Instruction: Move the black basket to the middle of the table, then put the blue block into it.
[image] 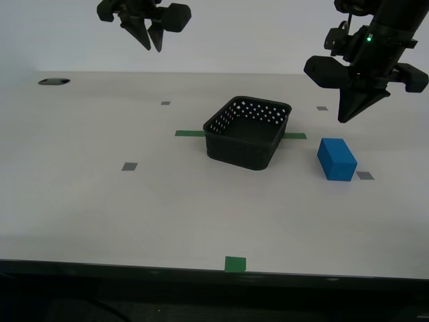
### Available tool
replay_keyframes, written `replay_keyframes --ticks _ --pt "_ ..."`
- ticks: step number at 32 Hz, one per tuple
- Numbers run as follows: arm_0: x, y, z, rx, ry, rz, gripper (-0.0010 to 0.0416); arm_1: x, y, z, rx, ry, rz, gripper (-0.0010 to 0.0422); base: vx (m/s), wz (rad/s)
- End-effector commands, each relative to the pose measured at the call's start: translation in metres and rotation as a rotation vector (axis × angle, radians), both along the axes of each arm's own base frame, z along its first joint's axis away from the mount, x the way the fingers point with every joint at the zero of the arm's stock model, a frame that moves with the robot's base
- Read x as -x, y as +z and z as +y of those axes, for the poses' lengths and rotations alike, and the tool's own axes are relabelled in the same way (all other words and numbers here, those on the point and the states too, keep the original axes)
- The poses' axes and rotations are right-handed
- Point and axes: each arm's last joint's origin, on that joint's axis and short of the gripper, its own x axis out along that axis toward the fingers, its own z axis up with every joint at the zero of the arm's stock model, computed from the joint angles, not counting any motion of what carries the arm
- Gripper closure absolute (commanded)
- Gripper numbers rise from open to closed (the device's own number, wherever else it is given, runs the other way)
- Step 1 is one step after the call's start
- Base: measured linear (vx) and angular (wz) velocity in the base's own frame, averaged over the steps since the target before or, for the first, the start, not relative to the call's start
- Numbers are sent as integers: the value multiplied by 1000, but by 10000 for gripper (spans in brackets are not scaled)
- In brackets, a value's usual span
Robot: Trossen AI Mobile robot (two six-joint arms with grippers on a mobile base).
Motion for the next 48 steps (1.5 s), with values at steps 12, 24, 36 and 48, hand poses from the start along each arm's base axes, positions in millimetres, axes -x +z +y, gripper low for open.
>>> replay_keyframes --ticks 12,24,36,48 --pt "6 -27 4 -48 120 190 403 1 0 0 -4 -22 12 307 0 0" --pt "-2 -26 7 -86 -33 137 406 1 0 0 -2 8 3 307 0 0" --pt "-1 -29 0 49 -57 123 265 -1 1 0 2 8 -10 307 0 0" --pt "-7 -51 5 58 -23 148 21 -2 2 -1 11 7 -32 307 0 0"
